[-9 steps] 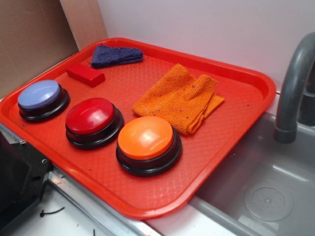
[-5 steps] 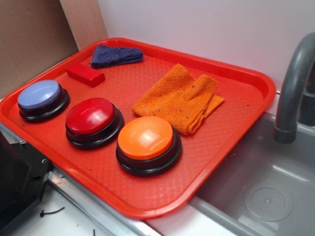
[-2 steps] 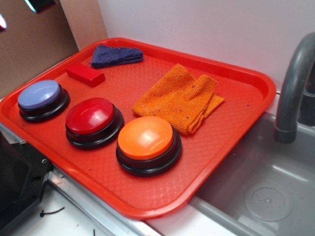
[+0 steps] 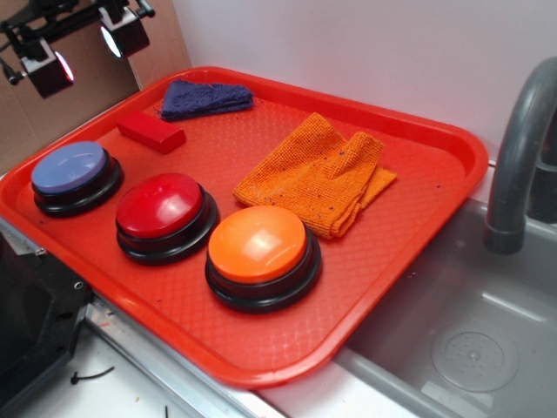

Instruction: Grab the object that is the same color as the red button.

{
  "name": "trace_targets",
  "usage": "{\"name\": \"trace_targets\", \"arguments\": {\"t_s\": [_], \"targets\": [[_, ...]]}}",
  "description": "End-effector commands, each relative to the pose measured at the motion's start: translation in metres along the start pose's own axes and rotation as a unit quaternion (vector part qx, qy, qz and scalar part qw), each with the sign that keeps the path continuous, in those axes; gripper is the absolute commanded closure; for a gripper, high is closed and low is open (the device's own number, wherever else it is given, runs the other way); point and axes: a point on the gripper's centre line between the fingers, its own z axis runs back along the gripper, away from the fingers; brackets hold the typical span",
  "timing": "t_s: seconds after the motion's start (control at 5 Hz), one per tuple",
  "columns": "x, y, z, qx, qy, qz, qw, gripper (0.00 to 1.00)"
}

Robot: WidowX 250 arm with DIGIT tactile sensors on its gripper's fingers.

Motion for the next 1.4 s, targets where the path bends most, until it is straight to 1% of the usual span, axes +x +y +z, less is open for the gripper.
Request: {"name": "trace_targets", "arguments": {"t_s": [0.0, 0.2, 0.4, 0.6, 0.8, 1.0, 1.2], "targets": [[0.026, -0.018, -0.034, 0.009, -0.053, 0.067, 0.996, 0.00], [0.025, -0.027, -0.053, 0.010, -0.067, 0.070, 0.995, 0.00], [0.027, -0.029, -0.073, 0.035, -0.074, 0.070, 0.994, 0.00], [0.028, -0.028, -0.087, 0.050, -0.083, 0.069, 0.993, 0.00], [0.029, -0.027, -0.099, 0.070, -0.087, 0.069, 0.991, 0.00], [0.029, -0.023, -0.110, 0.083, -0.091, 0.072, 0.990, 0.00], [0.022, -0.016, -0.098, 0.040, -0.117, 0.072, 0.990, 1.00]]}}
